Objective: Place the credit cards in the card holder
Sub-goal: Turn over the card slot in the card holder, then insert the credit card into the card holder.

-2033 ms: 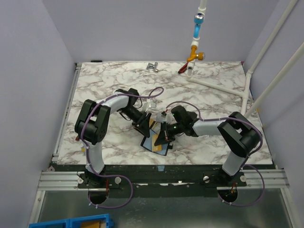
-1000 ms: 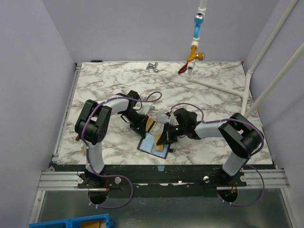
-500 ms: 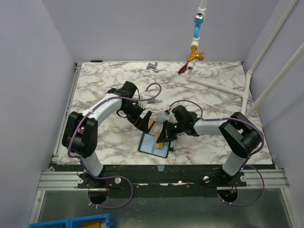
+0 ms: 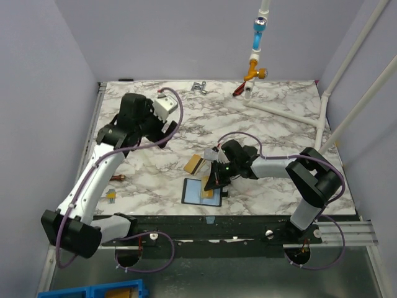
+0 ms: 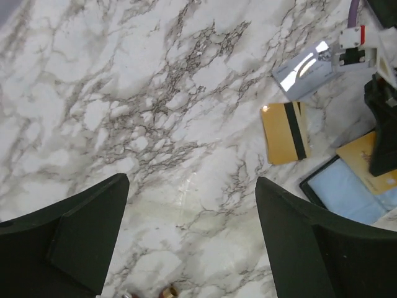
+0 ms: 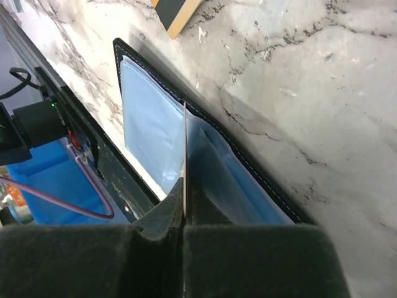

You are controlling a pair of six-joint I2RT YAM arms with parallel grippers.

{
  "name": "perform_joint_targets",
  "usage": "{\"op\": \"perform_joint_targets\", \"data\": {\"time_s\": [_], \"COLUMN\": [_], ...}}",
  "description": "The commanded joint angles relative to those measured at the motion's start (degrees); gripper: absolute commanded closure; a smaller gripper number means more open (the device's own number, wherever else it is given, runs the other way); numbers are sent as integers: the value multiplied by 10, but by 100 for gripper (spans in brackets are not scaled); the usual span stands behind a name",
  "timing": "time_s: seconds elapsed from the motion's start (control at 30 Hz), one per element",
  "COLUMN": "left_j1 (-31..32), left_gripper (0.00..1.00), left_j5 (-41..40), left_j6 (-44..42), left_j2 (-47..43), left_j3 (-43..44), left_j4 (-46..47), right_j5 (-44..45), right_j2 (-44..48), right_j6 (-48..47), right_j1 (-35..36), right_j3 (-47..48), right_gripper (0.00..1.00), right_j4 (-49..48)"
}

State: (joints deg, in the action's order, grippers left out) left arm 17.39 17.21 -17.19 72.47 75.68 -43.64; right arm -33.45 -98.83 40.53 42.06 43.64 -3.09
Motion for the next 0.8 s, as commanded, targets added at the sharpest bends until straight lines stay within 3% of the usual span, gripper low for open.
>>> {"op": "perform_joint_targets", "data": {"time_s": [0.0,0.07,0.13,0.17,0.23,0.3,0.4,0.43,0.47,0.5,0.53,0.57,0.67,0.77], "left_j1": [96,150,159,160,161,156,159,164,167,172,177,183,200,205], "left_gripper": [16,22,36,52,98,100,100,99,89,72,13,2,2,2], "left_j5": [-151,-212,-222,-215,-226,-207,-189,-191,-193,-198,-204,-204,-222,-130], "left_j6": [-159,-245,-260,-264,-244,-208,-203,-200,-194,-185,-182,-188,-194,-175], "left_j2": [-91,-90,-74,-62,-2,52,53,44,39,31,22,9,-20,-67], "left_j3": [-173,-229,-245,-239,-186,-125,-122,-126,-128,-131,-137,-150,-176,-221], "left_j4": [144,156,150,130,46,-30,-22,-10,-3,4,16,23,41,69], "right_j5": [42,46,54,57,65,77,98,104,111,120,130,144,168,185], "right_j2": [7,5,0,-1,1,0,-1,-1,-1,-1,-1,0,-2,-4], "right_j6": [-48,-66,-81,-88,-102,-120,-140,-146,-151,-158,-164,-171,-188,-196], "right_j1": [6,6,5,6,6,6,6,5,5,5,6,6,6,6], "right_j3": [5,15,28,33,43,59,76,82,86,92,99,108,130,138], "right_gripper": [100,99,99,99,99,99,99,99,99,99,99,99,99,99], "right_j4": [66,85,107,116,134,162,193,203,212,224,235,247,275,285]}}
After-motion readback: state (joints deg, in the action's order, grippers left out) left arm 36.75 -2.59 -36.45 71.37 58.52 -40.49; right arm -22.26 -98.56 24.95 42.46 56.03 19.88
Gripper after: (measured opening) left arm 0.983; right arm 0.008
